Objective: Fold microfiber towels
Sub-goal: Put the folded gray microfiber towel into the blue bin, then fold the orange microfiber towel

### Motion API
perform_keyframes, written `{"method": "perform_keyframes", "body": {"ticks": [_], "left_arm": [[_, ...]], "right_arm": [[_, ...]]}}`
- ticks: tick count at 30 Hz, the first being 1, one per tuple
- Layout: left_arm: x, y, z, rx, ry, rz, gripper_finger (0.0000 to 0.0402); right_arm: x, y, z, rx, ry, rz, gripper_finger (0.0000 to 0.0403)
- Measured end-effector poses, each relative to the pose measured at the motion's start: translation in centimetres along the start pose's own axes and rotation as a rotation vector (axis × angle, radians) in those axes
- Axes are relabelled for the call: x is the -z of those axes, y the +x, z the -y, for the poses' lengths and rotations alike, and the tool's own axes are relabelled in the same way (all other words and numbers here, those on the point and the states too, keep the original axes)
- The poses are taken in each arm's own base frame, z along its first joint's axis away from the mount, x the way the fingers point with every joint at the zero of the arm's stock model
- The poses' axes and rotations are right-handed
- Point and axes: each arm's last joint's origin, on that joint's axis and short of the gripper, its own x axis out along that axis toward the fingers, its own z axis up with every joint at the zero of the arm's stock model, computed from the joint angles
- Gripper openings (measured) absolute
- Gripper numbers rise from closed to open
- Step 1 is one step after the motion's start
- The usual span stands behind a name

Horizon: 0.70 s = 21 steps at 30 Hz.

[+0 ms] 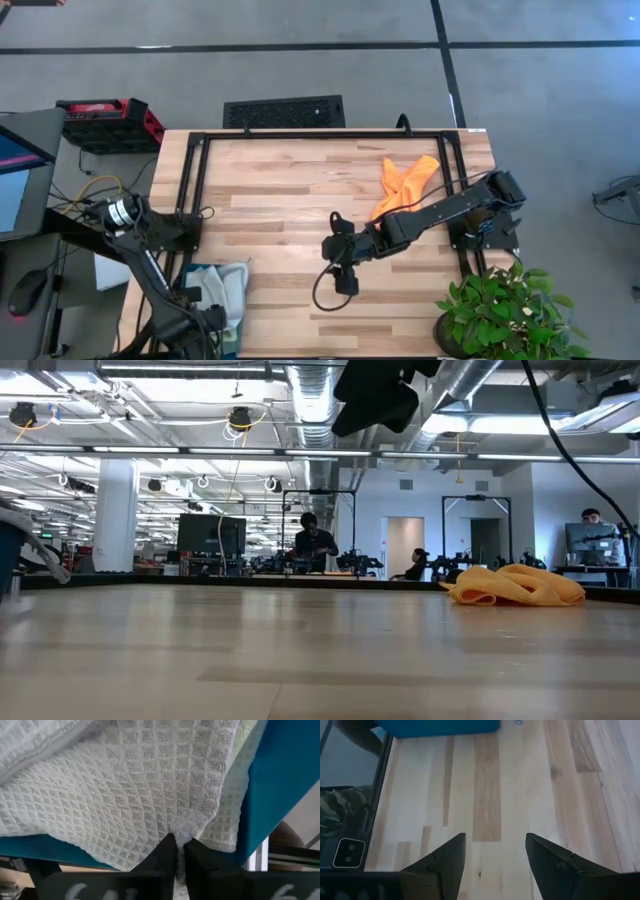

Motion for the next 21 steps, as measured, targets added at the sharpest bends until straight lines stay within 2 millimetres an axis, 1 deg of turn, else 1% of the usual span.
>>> {"method": "perform_keyframes", "body": {"ticks": [6, 11, 14, 16, 18, 21], "left_arm": [[-0.28, -0.08, -0.11, 0.002, -0.031, -0.01, 0.0041], [-0.4, -0.16, -0.3, -0.001, -0.087, -0.045, 0.0084], [-0.41, -0.24, -0.29, 0.02, -0.1, -0.109, 0.0111], [-0.5, -0.39, -0.29, 0.051, -0.128, -0.197, 0.0125], [-0.54, -0.52, -0.3, 0.074, -0.136, -0.266, 0.0133], [-0.42, -0.86, -0.49, 0.086, -0.123, -0.285, 0.0137]], "right_arm": [[-0.12, 0.02, 0.4, 0.007, 0.008, 0.002, 0.023], [-0.18, 0.04, 0.65, 0.013, 0.013, 0.002, 0.023], [-0.21, 0.05, 0.83, 0.017, 0.019, 0.002, 0.023], [-0.24, 0.05, 0.91, 0.031, 0.032, 0.007, 0.023], [-0.27, -0.03, 0.92, 0.034, 0.028, 0.01, 0.023], [-0.39, -0.64, 0.94, 0.034, 0.008, 0.019, 0.023]]}}
